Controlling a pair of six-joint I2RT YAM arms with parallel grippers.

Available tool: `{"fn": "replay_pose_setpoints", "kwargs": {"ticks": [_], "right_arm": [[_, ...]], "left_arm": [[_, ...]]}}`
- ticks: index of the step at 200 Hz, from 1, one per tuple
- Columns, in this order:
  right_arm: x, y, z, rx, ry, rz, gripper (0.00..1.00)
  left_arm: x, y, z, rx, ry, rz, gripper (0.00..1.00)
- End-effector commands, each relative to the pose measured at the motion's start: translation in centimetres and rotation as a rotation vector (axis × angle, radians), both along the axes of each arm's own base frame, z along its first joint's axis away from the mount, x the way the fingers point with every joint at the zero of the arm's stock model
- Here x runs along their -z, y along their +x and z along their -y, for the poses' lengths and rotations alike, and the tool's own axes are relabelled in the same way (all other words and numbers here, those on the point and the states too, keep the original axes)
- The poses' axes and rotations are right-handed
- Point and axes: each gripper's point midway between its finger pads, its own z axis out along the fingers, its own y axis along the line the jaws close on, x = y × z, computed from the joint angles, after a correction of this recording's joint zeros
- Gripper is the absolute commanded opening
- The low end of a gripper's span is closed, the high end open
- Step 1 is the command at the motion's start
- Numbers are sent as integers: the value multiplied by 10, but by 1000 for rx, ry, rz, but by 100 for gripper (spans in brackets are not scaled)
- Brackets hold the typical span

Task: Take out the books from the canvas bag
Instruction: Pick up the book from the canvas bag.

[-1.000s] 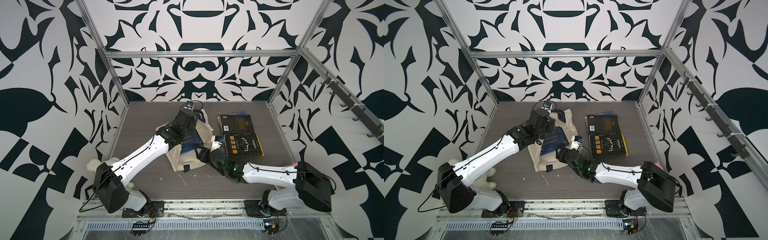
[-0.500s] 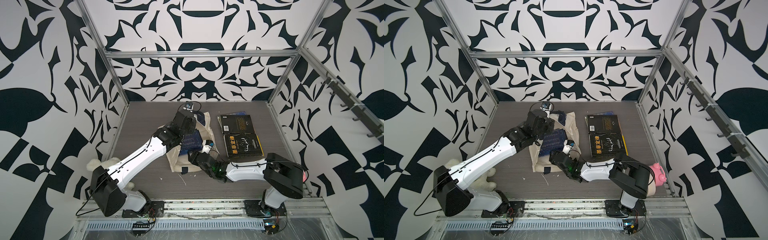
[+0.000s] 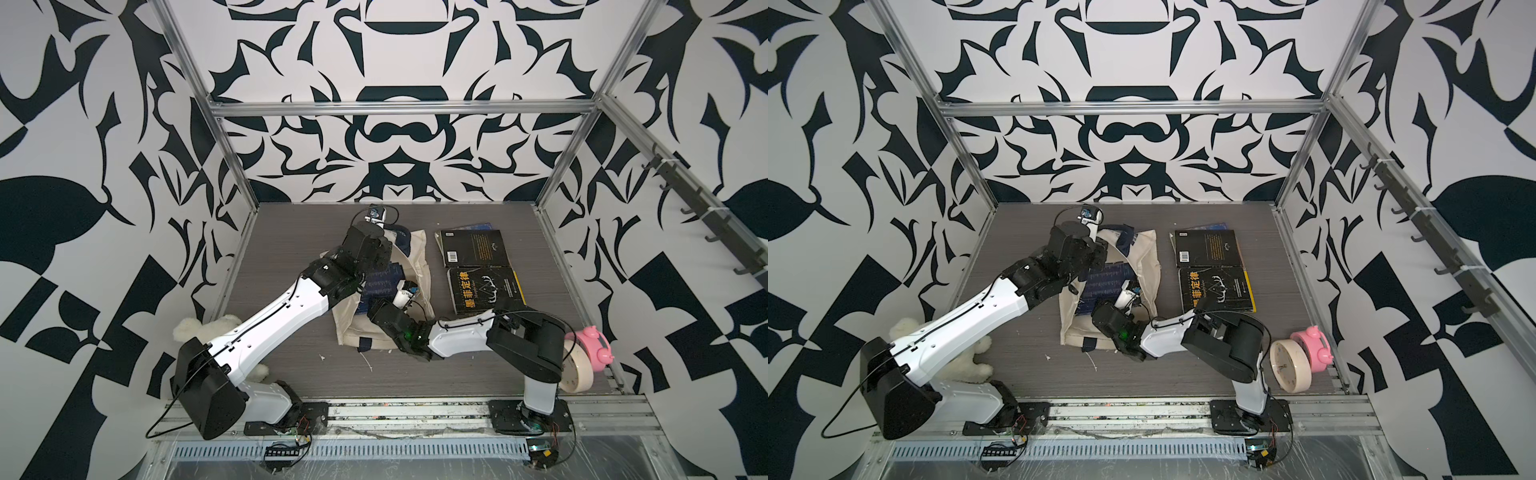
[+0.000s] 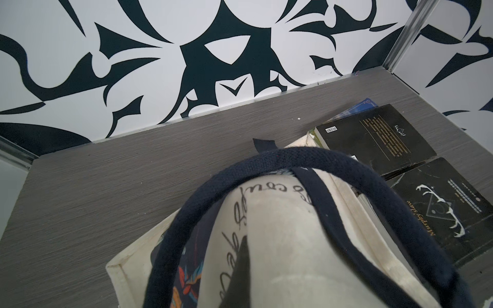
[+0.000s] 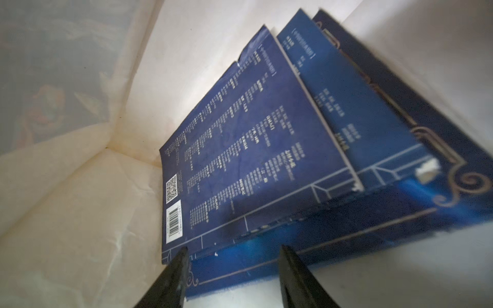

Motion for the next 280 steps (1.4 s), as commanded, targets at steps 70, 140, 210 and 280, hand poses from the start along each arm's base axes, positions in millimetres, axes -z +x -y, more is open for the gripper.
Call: {"fn": "replay_pose_setpoints", "kwargs": {"ticks": [70, 140, 210, 280], "right_arm": [[-3, 27, 2, 111, 71, -16, 54], [-31, 64, -7, 31, 122, 32, 47], [-67, 76, -18, -44, 167, 156, 46], [-96, 83, -10, -13, 186, 231, 44]], "left_arm": [[-66, -14, 0, 36, -190, 175, 0], [-75, -26, 4, 104, -237, 214, 0], [-78, -29, 2, 115, -253, 243, 0], [-76, -27, 2, 108, -243, 239, 0]]}}
